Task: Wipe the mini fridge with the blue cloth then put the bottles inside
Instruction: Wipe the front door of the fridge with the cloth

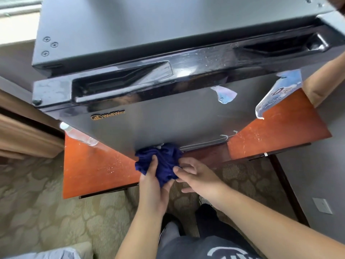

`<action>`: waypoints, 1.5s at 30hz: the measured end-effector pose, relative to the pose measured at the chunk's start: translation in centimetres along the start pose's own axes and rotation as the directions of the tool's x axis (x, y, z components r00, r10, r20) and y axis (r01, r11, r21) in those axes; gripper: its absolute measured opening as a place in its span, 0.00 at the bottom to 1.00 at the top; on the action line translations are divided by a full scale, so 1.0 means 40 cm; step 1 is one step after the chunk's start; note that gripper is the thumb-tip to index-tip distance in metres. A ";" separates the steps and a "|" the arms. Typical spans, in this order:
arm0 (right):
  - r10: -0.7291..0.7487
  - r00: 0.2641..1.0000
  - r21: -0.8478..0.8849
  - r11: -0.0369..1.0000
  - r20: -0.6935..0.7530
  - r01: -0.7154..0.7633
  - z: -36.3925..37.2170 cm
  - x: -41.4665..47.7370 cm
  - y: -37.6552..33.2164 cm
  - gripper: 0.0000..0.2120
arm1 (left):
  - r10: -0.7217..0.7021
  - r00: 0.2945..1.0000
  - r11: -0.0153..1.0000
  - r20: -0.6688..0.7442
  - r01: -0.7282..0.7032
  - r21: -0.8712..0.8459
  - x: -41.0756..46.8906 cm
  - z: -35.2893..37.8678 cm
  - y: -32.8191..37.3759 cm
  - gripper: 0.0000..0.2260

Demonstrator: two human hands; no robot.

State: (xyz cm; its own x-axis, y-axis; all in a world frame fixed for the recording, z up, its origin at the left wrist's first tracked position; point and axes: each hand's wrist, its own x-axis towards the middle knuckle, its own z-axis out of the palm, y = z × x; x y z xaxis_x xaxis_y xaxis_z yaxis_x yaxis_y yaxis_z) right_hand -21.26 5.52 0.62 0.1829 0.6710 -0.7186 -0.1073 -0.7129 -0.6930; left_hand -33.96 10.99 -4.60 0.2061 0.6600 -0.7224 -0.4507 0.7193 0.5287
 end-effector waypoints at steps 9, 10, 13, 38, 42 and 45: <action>0.033 0.994 -0.253 0.967 0.108 -0.004 -0.003 0.035 0.046 0.28 | -0.053 0.959 0.999 -0.279 0.049 -0.022 0.122 -0.033 -0.041 0.15; 0.052 0.993 -0.232 0.972 0.102 -0.027 -0.021 0.033 0.055 0.27 | -0.086 0.959 0.996 -0.270 0.081 -0.030 0.135 -0.025 -0.056 0.17; 0.080 0.996 -0.171 0.983 0.036 -0.073 -0.080 0.038 0.084 0.23 | -0.175 0.960 0.984 -0.218 0.173 -0.029 0.150 0.023 -0.101 0.19; 0.178 0.983 0.111 0.979 -0.037 -0.172 -0.256 0.034 0.159 0.13 | -0.025 0.992 0.995 -0.125 0.038 0.096 0.002 0.247 -0.163 0.12; 0.167 0.985 0.143 0.977 -0.048 -0.159 -0.268 0.027 0.153 0.11 | -0.015 0.997 0.988 -0.073 0.026 0.149 -0.022 0.282 -0.175 0.08; 0.133 0.990 0.180 0.976 -0.056 -0.121 -0.262 0.017 0.127 0.11 | 0.041 0.989 0.991 -0.141 -0.023 0.131 -0.037 0.240 -0.130 0.06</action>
State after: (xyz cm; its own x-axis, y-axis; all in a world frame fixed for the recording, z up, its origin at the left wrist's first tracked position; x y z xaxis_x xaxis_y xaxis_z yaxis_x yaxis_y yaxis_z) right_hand -11.44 0.21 -2.76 0.2213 0.5578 -0.7999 -0.3029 -0.7404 -0.6000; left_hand -23.59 8.38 -2.00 0.0632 0.6521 -0.7555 -0.3374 0.7264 0.5988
